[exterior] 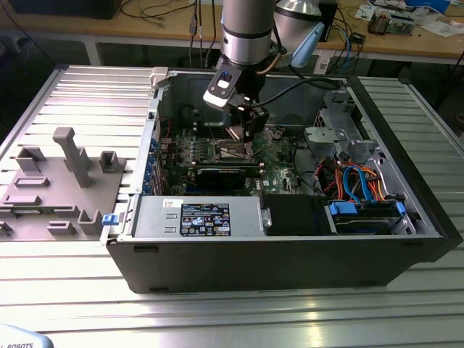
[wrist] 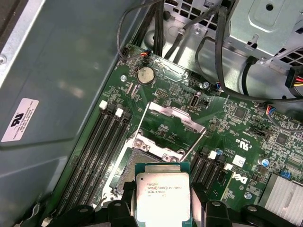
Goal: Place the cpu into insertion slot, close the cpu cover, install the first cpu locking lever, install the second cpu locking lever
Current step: 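Place the cpu into insertion slot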
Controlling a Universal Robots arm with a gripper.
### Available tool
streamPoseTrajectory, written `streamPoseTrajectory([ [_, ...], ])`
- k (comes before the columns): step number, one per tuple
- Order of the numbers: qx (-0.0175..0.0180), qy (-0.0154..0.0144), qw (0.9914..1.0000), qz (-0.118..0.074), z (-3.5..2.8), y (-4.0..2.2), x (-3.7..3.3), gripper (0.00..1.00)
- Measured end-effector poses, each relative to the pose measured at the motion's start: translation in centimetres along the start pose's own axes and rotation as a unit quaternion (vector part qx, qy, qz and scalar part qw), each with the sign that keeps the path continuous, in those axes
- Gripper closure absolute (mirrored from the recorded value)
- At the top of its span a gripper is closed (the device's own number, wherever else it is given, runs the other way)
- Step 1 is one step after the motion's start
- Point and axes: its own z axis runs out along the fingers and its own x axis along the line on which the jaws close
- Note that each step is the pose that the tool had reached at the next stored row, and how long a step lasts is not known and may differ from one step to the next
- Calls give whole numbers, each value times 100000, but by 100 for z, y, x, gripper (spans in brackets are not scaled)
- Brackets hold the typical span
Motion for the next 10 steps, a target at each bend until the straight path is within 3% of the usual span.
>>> streamPoseTrajectory([
  [10,-1,-51,99997,825,4,0,0,45],
])
